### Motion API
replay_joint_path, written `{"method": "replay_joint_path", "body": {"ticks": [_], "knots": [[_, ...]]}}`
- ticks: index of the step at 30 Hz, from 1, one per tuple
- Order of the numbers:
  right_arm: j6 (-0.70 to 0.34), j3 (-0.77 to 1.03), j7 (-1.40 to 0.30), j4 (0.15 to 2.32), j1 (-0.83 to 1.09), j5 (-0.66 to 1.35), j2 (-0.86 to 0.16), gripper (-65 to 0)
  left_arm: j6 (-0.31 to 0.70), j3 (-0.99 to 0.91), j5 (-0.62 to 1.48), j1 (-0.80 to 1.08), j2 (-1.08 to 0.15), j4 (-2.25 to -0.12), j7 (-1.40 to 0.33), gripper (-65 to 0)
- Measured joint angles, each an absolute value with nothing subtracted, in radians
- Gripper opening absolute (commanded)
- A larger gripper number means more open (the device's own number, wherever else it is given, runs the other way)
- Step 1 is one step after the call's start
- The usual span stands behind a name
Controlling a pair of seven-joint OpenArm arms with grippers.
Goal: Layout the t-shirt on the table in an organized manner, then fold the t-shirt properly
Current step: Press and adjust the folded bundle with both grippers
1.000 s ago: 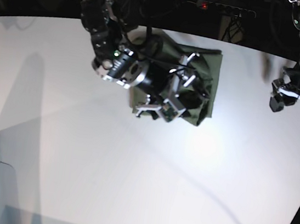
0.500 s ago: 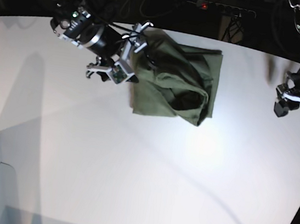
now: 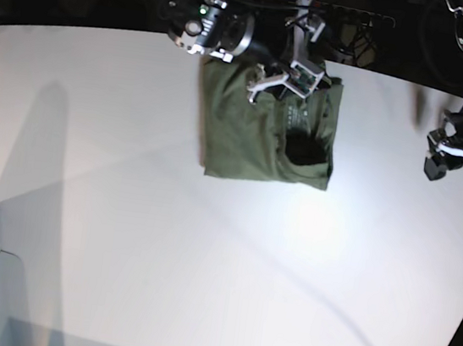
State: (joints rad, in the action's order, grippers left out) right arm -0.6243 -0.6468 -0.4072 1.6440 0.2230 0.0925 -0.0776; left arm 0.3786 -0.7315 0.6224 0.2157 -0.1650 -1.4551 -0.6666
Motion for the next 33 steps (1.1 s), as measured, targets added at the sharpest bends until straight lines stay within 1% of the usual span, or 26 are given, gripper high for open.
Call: {"method": "replay_joint_path", "body": {"ticks": [3,5,9,12,13,16,17,18,23,25,28,31,33], "knots": [[-0.624,-0.633,-0.408,1.663,0.215,0.089,-0.088,-28.1,0.379,-0.733,0.627,0.215,-0.177,-1.455,-0.661,-34.7],[-0.624,-0.601,-0.407,1.686,0.224,0.101,-0.121,-28.1,0.379,-0.733,0.633,0.215,-0.176,-1.455,-0.664,-34.7],[-0.624,-0.479,-0.417,1.756,0.254,0.091,-0.135,-28.1,0.377,-0.731,0.63,0.222,-0.169,-1.476,-0.667,-34.4],[-0.624,-0.37,-0.405,1.777,0.253,0.098,-0.124,-28.1,0.383,-0.714,0.63,0.227,-0.133,-1.573,-0.677,-28.8],[-0.624,-0.347,-0.409,1.776,0.253,0.094,-0.123,-28.1,0.379,-0.706,0.634,0.232,-0.12,-1.606,-0.675,-25.7],[-0.624,-0.292,-0.413,1.776,0.257,0.094,-0.122,-28.1,0.385,-0.64,0.628,0.238,-0.072,-1.694,-0.754,-16.3],[-0.623,-0.273,-0.415,1.776,0.258,0.094,-0.121,-28.1,0.388,-0.611,0.632,0.238,-0.058,-1.709,-0.772,-14.7],[-0.624,-0.259,-0.415,1.776,0.259,0.094,-0.121,-28.1,0.389,-0.581,0.63,0.237,-0.043,-1.715,-0.784,-14.4],[-0.624,-0.226,-0.416,1.776,0.259,0.094,-0.121,-28.1,0.378,-0.412,0.618,0.237,-0.006,-1.715,-0.783,-14.8],[-0.624,-0.224,-0.419,1.775,0.261,0.094,-0.121,-28.1,0.378,-0.357,0.602,0.237,-0.006,-1.715,-0.782,-16.0],[-0.624,-0.223,-0.419,1.775,0.259,0.094,-0.121,-28.1,0.374,-0.315,0.529,0.218,-0.006,-1.713,-0.788,-22.5],[-0.624,-0.219,-0.419,1.775,0.259,0.094,-0.121,-28.1,0.373,-0.297,0.515,0.183,-0.011,-1.653,-0.776,-29.1],[-0.624,-0.219,-0.418,1.775,0.258,0.094,-0.121,-28.1,0.371,-0.299,0.512,0.173,-0.01,-1.627,-0.783,-29.6]]}}
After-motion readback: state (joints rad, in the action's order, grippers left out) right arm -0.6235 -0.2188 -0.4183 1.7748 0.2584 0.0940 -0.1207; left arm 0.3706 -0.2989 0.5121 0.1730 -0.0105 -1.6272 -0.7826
